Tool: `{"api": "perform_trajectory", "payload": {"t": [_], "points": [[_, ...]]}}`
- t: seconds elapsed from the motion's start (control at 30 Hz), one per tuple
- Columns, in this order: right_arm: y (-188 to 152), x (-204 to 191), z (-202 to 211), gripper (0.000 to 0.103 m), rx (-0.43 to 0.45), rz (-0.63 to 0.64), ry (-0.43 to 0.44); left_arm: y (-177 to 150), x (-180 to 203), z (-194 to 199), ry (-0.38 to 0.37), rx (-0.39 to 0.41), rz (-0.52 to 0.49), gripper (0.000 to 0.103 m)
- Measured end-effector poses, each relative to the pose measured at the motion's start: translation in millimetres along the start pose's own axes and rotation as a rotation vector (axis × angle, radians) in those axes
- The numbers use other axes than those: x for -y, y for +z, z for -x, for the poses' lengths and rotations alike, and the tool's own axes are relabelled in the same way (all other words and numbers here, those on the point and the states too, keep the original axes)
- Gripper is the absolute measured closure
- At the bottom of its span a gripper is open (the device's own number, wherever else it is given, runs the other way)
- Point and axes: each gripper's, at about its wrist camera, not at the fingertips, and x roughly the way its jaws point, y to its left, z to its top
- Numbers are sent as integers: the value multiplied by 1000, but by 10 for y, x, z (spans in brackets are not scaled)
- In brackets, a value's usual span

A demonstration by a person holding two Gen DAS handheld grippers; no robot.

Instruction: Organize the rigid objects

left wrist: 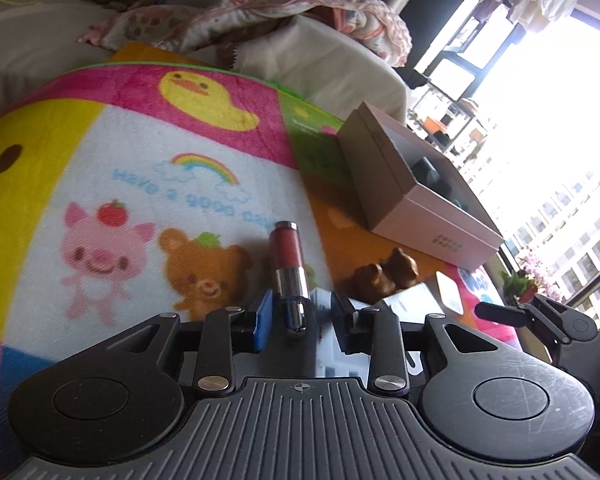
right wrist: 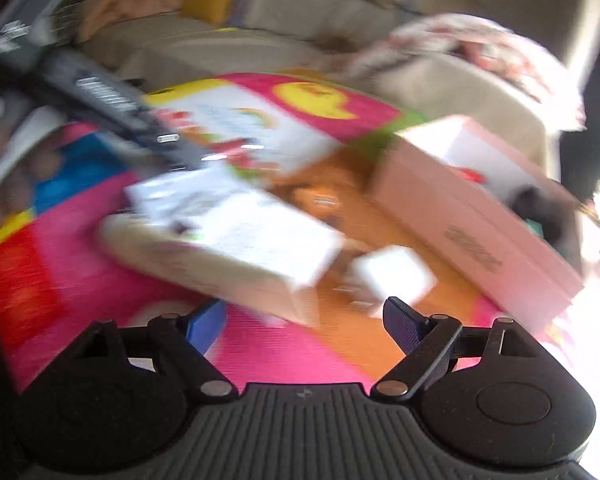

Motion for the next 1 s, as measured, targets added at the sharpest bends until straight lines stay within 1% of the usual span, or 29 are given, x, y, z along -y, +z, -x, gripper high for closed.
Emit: {"api": "perform_trajectory", "payload": {"t": [0.07, 0.13, 0.23, 0.27, 0.33, 0.37, 0.4, 0.43, 0.5, 0.57, 0.63, 0.7, 0.8, 0.97, 1.0], "points": [[-40, 124, -5, 18, -3, -51, -39, 31, 60, -95, -20, -4, -10, 68], [-86, 246, -40, 18, -10, -105, -57, 56, 113, -187, -40, -5, -19, 68], [-190, 451, -50, 17, -15, -197, -84, 91, 186, -195, -21, 7, -46, 69], [-227, 506, -33, 16, -16, -227, -87, 94, 216, -144, -9, 15, -73, 69], [-292, 591, -27, 10, -13, -279, -89, 86, 277, 15, 10, 22, -142, 69], [-334, 626, -30, 7, -7, -305, -90, 65, 321, 114, 15, 20, -187, 69], [-383, 658, -42, 2, -2, -339, -91, 34, 376, 212, 19, 16, -235, 69], [-394, 700, -94, 0, -4, -374, -79, -11, 450, 313, 22, 10, -292, 69], [-406, 741, -96, 0, -3, -392, -70, -129, 612, 461, 38, -7, -400, 68], [-410, 730, -103, 0, -1, -389, -76, -263, 742, 508, 82, -27, -482, 68], [-402, 724, -108, 0, 0, -391, -76, -372, 822, 456, 127, -57, -537, 68], [-405, 731, -104, 0, 1, -394, -75, -436, 851, 350, 152, -83, -566, 68], [-401, 733, -109, 0, 1, -395, -76, -467, 881, 250, 128, -90, -564, 67], [-403, 733, -110, 0, 1, -395, -76, -519, 1025, 157, 90, -105, -623, 57], [-403, 733, -110, 0, 1, -395, -76, -525, 1043, 146, 80, -109, -627, 57]]}}
